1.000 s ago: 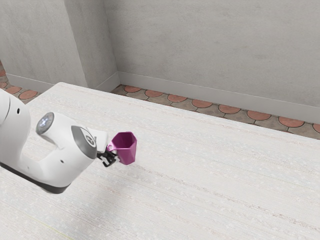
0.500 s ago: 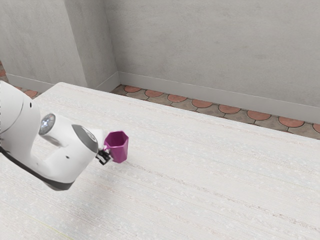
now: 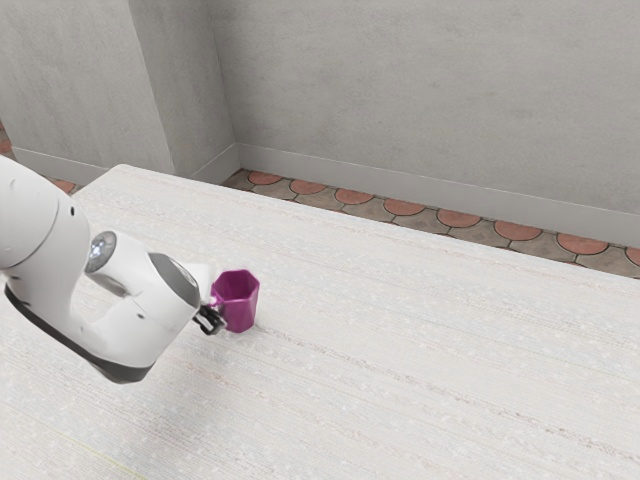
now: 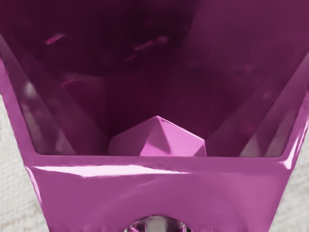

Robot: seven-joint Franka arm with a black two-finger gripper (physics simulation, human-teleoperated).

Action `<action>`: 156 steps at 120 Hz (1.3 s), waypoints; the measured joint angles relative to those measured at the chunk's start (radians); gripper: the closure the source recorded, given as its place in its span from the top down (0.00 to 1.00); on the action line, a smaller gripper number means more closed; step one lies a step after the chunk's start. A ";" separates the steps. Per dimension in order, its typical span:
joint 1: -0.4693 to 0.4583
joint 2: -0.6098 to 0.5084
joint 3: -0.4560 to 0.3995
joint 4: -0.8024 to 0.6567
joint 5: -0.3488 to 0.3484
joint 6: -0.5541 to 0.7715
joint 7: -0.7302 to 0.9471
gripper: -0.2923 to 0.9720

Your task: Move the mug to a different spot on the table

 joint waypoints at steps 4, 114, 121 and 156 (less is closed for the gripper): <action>0.000 0.001 0.000 0.000 0.000 -0.004 0.001 0.36; -0.001 -0.179 -0.076 -0.069 0.663 -0.294 -0.574 0.76; 0.007 -0.188 -0.043 0.046 0.850 -0.450 -0.670 0.76; -0.014 -0.195 0.042 0.521 1.176 -1.076 -0.999 0.77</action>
